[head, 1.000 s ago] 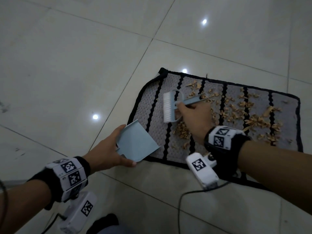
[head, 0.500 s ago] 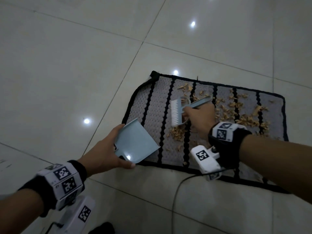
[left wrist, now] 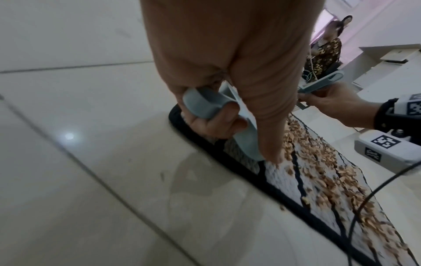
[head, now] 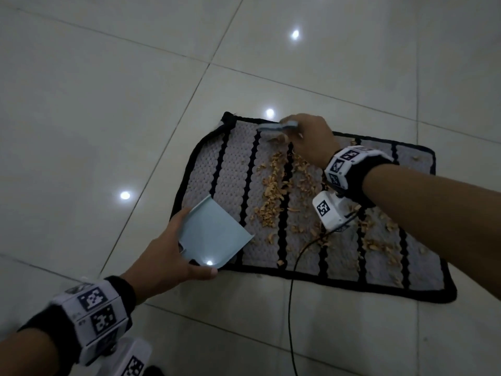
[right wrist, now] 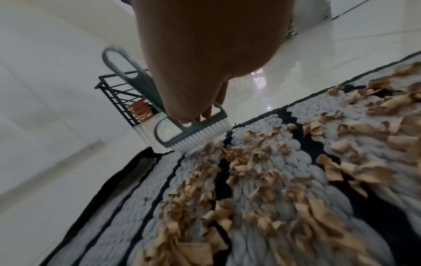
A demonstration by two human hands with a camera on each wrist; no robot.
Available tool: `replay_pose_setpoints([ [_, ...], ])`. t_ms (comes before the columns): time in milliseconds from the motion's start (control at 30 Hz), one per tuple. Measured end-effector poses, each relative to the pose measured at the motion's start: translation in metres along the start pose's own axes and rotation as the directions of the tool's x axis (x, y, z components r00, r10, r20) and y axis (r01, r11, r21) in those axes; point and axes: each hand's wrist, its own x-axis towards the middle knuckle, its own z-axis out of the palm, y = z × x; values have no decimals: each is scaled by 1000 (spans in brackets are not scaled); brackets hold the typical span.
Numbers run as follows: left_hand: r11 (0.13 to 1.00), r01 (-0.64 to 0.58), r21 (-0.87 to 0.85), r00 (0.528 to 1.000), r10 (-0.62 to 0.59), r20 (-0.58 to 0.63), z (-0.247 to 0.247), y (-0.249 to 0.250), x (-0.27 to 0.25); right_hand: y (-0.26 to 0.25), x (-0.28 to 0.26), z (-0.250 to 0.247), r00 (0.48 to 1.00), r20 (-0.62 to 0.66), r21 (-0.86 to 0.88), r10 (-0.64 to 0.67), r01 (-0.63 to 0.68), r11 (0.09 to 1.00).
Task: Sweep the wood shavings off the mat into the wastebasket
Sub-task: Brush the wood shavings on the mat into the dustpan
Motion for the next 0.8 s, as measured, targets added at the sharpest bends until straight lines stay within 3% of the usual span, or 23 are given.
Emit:
replay_pose_setpoints([
  [100, 995, -7, -104, 999, 3, -42, 17, -11, -13, 4, -11, 8, 996, 89, -5, 8, -7, 1000],
  [400, 991, -2, -133, 993, -14, -119, 61, -2, -28, -15, -112, 4, 980, 110, 169, -166, 146, 975],
  [600, 998, 14, -54, 992, -21, -127, 54, -4, -30, -6, -57, -5, 990, -133, 163, -47, 69, 984],
  [800, 997, 42, -63, 992, -49, -113, 55, -11, -38, 10, -26, 15, 996, 37, 59, 86, -89, 994],
])
